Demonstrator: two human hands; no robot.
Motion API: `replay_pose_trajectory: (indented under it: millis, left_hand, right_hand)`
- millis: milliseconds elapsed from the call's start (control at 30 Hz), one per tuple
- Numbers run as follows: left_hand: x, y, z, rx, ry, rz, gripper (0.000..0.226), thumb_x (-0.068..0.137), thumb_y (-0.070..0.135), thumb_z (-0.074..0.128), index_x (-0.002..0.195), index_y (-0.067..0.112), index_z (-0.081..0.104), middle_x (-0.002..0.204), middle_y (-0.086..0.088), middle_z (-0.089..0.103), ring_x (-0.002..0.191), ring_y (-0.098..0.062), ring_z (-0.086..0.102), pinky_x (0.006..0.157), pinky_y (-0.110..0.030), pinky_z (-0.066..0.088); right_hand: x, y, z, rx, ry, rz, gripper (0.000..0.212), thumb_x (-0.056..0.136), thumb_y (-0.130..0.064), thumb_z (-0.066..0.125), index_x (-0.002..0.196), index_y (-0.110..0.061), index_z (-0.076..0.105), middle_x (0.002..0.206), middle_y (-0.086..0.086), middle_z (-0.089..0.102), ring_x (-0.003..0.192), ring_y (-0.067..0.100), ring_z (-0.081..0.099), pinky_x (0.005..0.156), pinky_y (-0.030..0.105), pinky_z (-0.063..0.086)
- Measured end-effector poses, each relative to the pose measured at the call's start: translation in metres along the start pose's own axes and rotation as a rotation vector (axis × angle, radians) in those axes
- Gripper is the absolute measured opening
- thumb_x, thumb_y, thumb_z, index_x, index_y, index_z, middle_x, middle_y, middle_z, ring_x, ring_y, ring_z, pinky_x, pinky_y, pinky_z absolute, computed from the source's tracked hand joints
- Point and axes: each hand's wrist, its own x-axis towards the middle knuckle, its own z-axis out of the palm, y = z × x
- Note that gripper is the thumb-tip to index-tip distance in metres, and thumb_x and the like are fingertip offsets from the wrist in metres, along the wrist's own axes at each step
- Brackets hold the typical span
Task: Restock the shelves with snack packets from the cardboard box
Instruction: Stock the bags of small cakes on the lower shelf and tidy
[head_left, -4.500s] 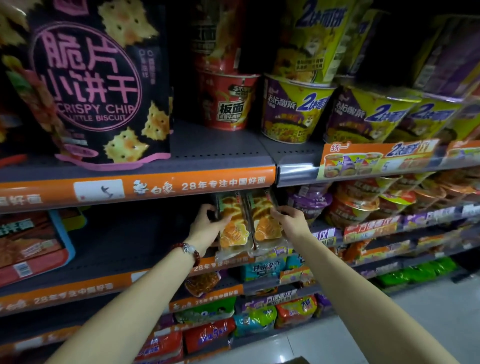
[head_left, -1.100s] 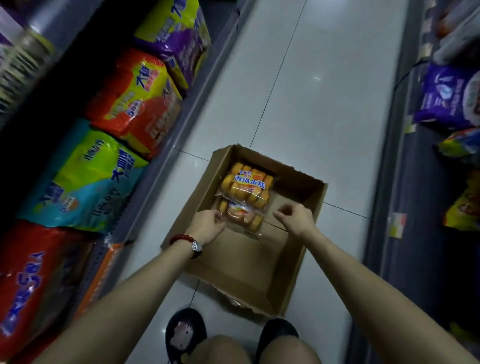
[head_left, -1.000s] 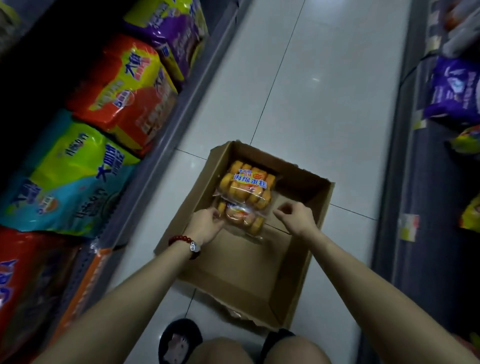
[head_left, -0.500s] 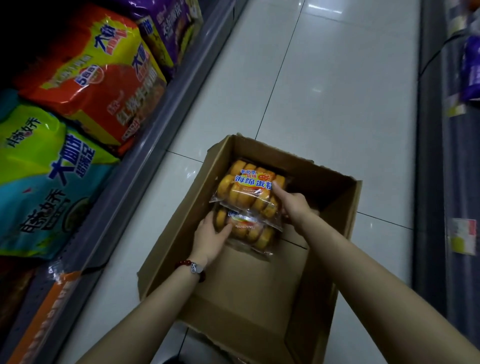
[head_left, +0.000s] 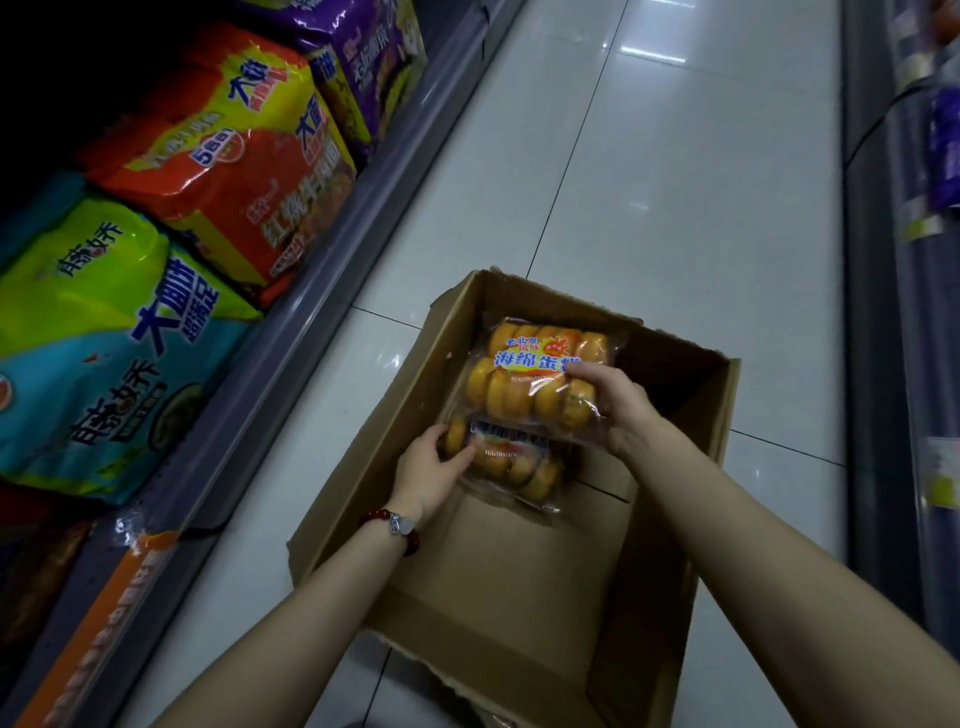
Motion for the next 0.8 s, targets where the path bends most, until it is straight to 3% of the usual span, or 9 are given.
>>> replay_pose_trajectory:
  millis: [100, 200, 267, 400, 567, 700, 800]
  left_hand:
    - [0.004, 0.004, 0.000, 0.070, -0.007, -0.010, 0.055, 0.092, 0.032, 0.057, 0.139, 0.010, 0.040, 0.133, -0.009, 0.054, 0.121, -0.026, 0.052, 0.091, -0.024, 0.041]
    - [0.015, 0.006, 0.003, 0.138, -0.059, -0.093, 0.065, 0.093, 0.041, 0.051, 0.144, 0.006, 0.031, 0.141, -0.012, 0.049, 0.127, -0.031, 0.048, 0.105, -0.033, 0.040]
    - [0.024, 0.006, 0.005, 0.145, -0.096, -0.152, 0.068, 0.090, 0.050, 0.052, 0.139, 0.005, 0.039, 0.136, -0.014, 0.053, 0.122, -0.032, 0.052, 0.103, -0.040, 0.043]
    - [0.029, 0.016, 0.006, -0.032, -0.197, -0.264, 0.088, 0.066, 0.068, 0.067, 0.130, 0.010, 0.050, 0.129, -0.009, 0.059, 0.113, -0.027, 0.059, 0.101, -0.039, 0.046]
    - [0.025, 0.024, 0.014, -0.248, -0.418, -0.368, 0.051, 0.086, 0.041, 0.062, 0.127, 0.011, 0.053, 0.118, -0.008, 0.062, 0.089, -0.016, 0.059, 0.089, -0.026, 0.044]
    - [0.025, 0.023, 0.016, -0.368, -0.445, -0.389, 0.050, 0.083, 0.028, 0.068, 0.128, 0.010, 0.053, 0.096, -0.004, 0.068, 0.081, -0.016, 0.064, 0.068, -0.027, 0.054]
    - [0.025, 0.021, 0.011, -0.401, -0.449, -0.371, 0.054, 0.077, 0.026, 0.075, 0.126, 0.015, 0.053, 0.098, -0.005, 0.069, 0.085, -0.019, 0.067, 0.066, -0.029, 0.056]
  right_hand:
    - [-0.014, -0.006, -0.027, -0.043, -0.132, -0.043, 0.044, 0.081, -0.009, 0.069, 0.123, -0.004, 0.057, 0.112, 0.020, 0.068, 0.081, 0.030, 0.074, 0.058, 0.040, 0.058]
    - [-0.015, -0.001, -0.051, -0.026, -0.204, -0.077, 0.061, 0.078, -0.007, 0.070, 0.134, -0.008, 0.048, 0.122, 0.022, 0.064, 0.099, 0.037, 0.069, 0.073, 0.047, 0.058]
    - [-0.016, 0.003, -0.057, -0.003, -0.165, -0.096, 0.072, 0.071, -0.009, 0.074, 0.136, -0.012, 0.045, 0.125, 0.021, 0.062, 0.104, 0.040, 0.066, 0.075, 0.051, 0.056]
    - [-0.017, 0.005, -0.063, 0.073, -0.100, -0.157, 0.077, 0.066, -0.009, 0.079, 0.135, -0.012, 0.045, 0.126, 0.021, 0.061, 0.104, 0.042, 0.066, 0.074, 0.055, 0.056]
    - [-0.015, 0.005, -0.071, 0.125, -0.059, -0.169, 0.080, 0.066, -0.013, 0.081, 0.137, -0.012, 0.045, 0.125, 0.020, 0.063, 0.104, 0.042, 0.066, 0.079, 0.056, 0.054]
    - [-0.016, 0.003, -0.072, 0.098, -0.075, -0.150, 0.059, 0.080, -0.011, 0.069, 0.135, -0.010, 0.047, 0.122, 0.019, 0.064, 0.104, 0.039, 0.066, 0.073, 0.050, 0.058]
    - [-0.026, -0.001, -0.068, 0.092, -0.108, -0.086, 0.041, 0.088, -0.010, 0.058, 0.128, -0.006, 0.050, 0.107, 0.017, 0.070, 0.085, 0.033, 0.072, 0.057, 0.041, 0.059]
